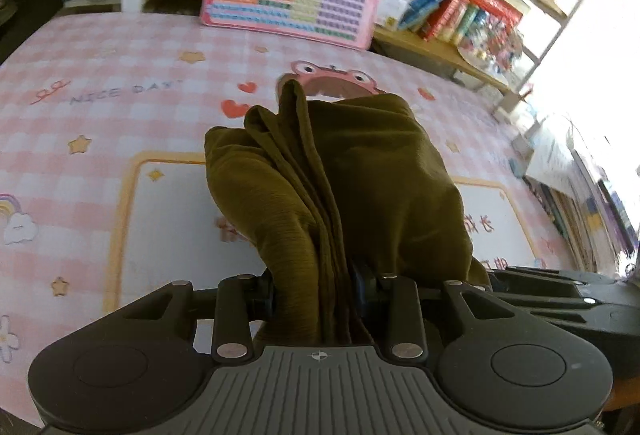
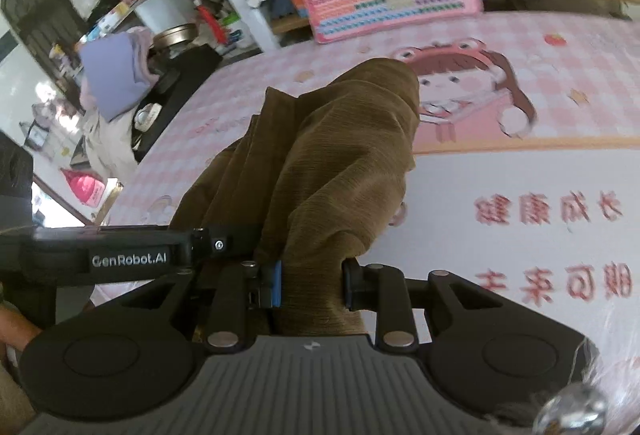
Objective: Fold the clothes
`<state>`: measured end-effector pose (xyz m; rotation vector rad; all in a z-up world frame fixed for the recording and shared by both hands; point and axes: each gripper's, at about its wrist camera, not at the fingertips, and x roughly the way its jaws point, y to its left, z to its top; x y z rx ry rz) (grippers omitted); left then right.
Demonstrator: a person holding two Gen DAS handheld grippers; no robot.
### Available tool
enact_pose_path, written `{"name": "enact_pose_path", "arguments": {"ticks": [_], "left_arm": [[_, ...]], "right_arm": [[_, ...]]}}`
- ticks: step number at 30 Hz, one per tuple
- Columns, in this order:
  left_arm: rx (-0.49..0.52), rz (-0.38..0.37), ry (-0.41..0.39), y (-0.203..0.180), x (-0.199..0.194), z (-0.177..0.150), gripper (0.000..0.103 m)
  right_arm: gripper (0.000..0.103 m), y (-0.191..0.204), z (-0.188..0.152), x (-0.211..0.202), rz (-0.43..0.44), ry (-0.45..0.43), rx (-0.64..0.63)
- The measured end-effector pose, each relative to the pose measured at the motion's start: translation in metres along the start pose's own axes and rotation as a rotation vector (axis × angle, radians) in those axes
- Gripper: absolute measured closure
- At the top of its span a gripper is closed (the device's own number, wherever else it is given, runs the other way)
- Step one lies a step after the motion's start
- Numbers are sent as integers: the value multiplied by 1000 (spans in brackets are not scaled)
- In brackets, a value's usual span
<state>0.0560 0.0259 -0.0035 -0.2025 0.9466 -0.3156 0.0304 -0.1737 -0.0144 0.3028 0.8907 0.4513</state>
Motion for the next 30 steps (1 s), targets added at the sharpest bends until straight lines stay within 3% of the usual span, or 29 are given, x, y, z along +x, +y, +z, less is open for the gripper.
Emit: {"name": "enact_pose_path", "arguments": {"ticks": [11, 17, 24, 30], "left_arm": [[5, 16, -17, -11, 1, 5, 71], [6, 13, -31, 16, -3, 20, 71], [27, -17, -58, 60, -1, 65, 71], [58, -31, -98, 106, 21, 129, 71]], "right_arm": [[78, -12, 6, -3, 17, -11, 0], [78, 6, 19, 18, 22, -24, -9], [77, 38, 61, 57, 13, -59, -16], [77, 63, 121, 110, -27, -102, -58]]}}
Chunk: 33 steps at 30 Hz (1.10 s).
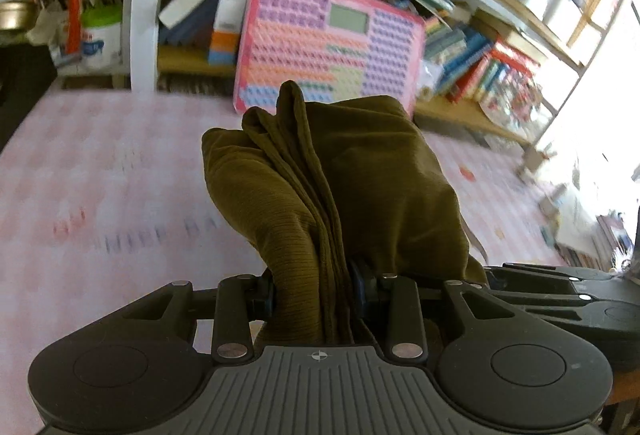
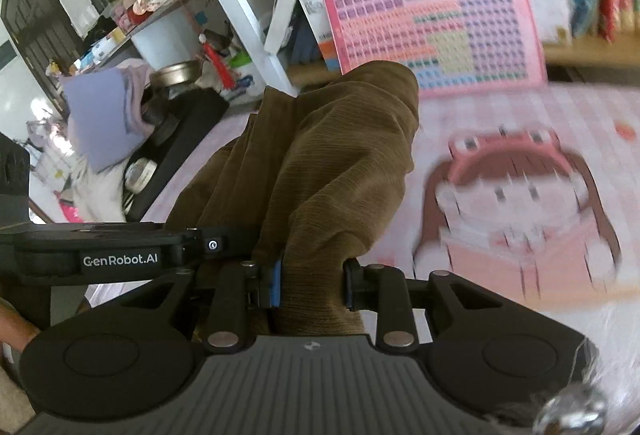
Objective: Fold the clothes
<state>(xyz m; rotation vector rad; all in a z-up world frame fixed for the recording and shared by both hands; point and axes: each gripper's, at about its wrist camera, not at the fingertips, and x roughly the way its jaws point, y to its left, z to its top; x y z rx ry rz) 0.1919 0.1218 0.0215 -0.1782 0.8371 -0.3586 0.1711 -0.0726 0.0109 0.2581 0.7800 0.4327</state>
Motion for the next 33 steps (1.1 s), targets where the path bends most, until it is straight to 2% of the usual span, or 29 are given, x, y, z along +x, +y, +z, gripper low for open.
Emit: {"name": "enact_pose_path", "arguments": {"ticks": [8, 12, 16, 18, 23, 28, 30, 32, 33], "left_arm": [[-28, 7, -24, 66, 52, 49, 71], [-56, 25, -34, 92, 72, 54, 71], [-106, 53, -76, 112, 85, 52, 71], [-118, 67, -58, 118, 94, 50, 70], [-133, 76, -61, 128, 98, 45, 60], [-132, 104, -92, 126, 83, 45, 45], [-156, 107, -131, 124, 70, 45, 34], [-161, 107, -166, 119, 56, 43, 28], [-159, 107, -181, 115, 49, 42, 25]], "right_arm": [[77, 2, 57, 88, -38, 2, -12], [76, 1, 62, 122, -39, 12, -24], [75, -5, 59, 149, -43, 26, 30], [73, -10, 57, 160, -51, 43, 66], [47, -28, 51, 167, -70, 30, 130], [38, -29, 53, 154, -120, 18, 129], [35, -23, 53, 143, -160, -9, 100], [25, -17, 51, 132, -202, -43, 66], [23, -14, 48, 126, -229, -61, 45]]}}
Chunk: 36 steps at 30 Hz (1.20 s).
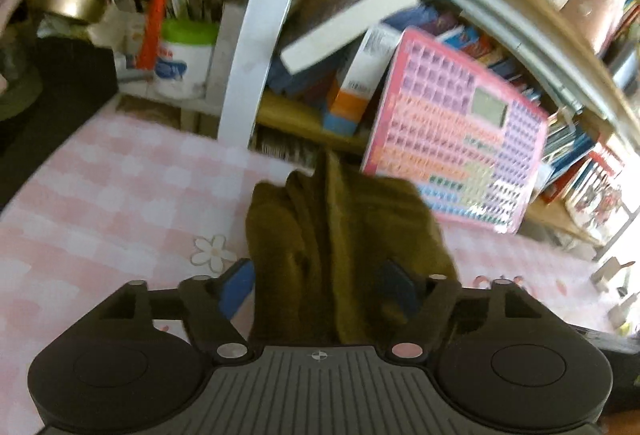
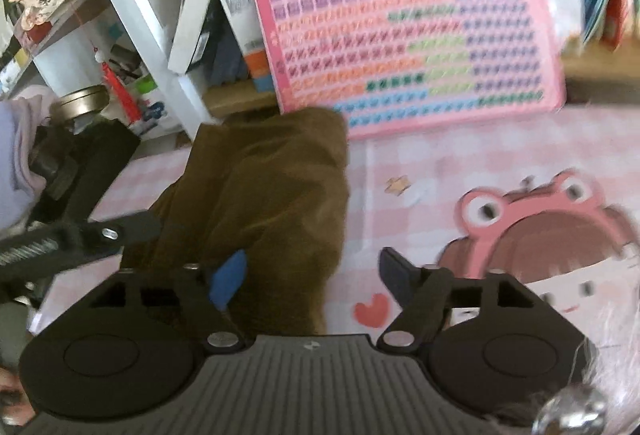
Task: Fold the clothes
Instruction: 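Open both grippers and release the folded trousers on the mat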
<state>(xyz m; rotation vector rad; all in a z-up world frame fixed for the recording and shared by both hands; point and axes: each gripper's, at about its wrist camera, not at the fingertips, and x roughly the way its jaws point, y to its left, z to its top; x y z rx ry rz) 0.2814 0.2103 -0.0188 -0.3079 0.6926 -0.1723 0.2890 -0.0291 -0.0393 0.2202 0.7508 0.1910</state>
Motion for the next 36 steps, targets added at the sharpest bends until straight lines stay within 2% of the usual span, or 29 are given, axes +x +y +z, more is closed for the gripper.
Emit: {"name": "enact_pose_path", "arguments": {"ticks": [4, 6, 8, 11, 15, 21, 25, 36], "left_arm": [[48, 26, -26, -18, -30, -10, 18], [73, 52, -37, -28, -44, -17, 13], [95, 76, -52, -36, -57, -27, 11], [118, 102, -62, -47, -76, -42, 2], [163, 150, -54, -62, -96, -64, 1], [145, 210, -12, -74, -109, -95, 1], [151, 198, 24, -80, -109, -103, 1], [138, 207, 33, -82, -112, -109, 1]], "right_arm": [[16, 5, -16, -28, -77, -51, -71], [11, 7, -27, -44, -87, -65, -92], [3, 9, -39, -57, -89, -71, -107], [1, 11, -59, -76, -111, -71, -130], [0, 14, -86, -100, -167, -68, -172], [0, 8, -113, -124, -198, -38, -153], [0, 4, -112, -130, -209, -48, -158], [0, 4, -113, -132, -187, -33, -171]]}}
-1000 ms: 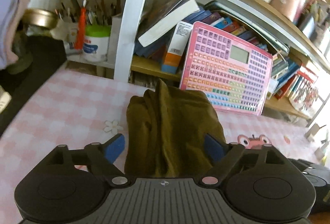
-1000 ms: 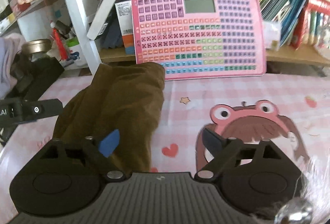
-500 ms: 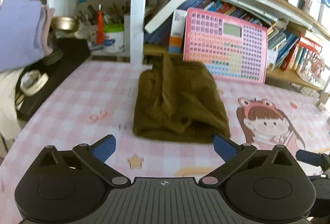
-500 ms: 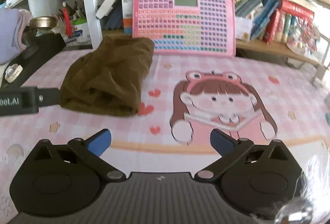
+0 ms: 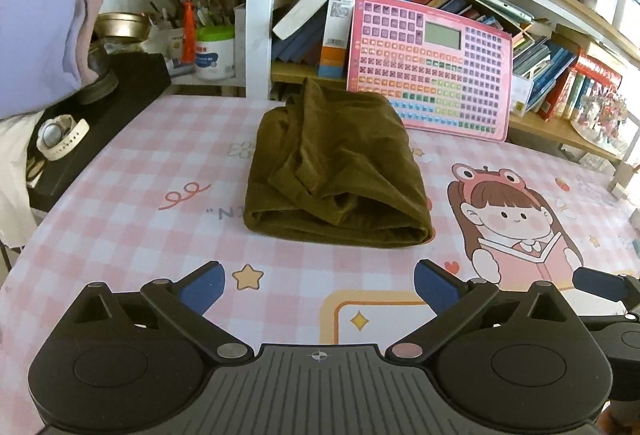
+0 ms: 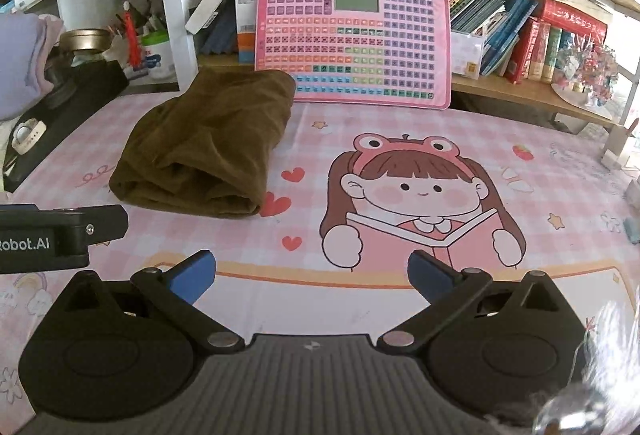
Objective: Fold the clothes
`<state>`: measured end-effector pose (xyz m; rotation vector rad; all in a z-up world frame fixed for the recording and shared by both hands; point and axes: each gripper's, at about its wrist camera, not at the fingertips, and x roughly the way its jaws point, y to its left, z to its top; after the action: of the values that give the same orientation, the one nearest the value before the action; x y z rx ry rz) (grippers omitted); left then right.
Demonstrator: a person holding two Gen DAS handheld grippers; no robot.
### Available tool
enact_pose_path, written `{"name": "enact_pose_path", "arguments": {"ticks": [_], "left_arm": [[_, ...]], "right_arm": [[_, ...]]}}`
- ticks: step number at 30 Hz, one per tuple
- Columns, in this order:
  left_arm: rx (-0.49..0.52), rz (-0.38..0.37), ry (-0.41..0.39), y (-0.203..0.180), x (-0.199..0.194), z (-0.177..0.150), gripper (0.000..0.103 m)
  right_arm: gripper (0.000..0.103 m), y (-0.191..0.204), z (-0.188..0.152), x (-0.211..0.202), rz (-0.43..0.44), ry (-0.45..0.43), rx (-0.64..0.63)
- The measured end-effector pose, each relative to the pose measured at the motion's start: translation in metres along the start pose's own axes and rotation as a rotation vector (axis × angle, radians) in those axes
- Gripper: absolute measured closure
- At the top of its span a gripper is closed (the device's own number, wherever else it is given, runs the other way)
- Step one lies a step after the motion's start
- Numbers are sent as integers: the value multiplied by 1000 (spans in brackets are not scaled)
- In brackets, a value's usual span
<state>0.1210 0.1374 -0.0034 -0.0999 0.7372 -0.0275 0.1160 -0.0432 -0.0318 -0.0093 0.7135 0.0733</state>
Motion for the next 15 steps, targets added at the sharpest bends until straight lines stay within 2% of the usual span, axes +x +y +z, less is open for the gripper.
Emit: {"name": "enact_pose_path", "arguments": {"ticks": [15], "left_arm": [[26, 18, 18, 5, -4, -6, 1]], "right_arm": [[0, 11, -4, 0, 12, 21, -16]]}}
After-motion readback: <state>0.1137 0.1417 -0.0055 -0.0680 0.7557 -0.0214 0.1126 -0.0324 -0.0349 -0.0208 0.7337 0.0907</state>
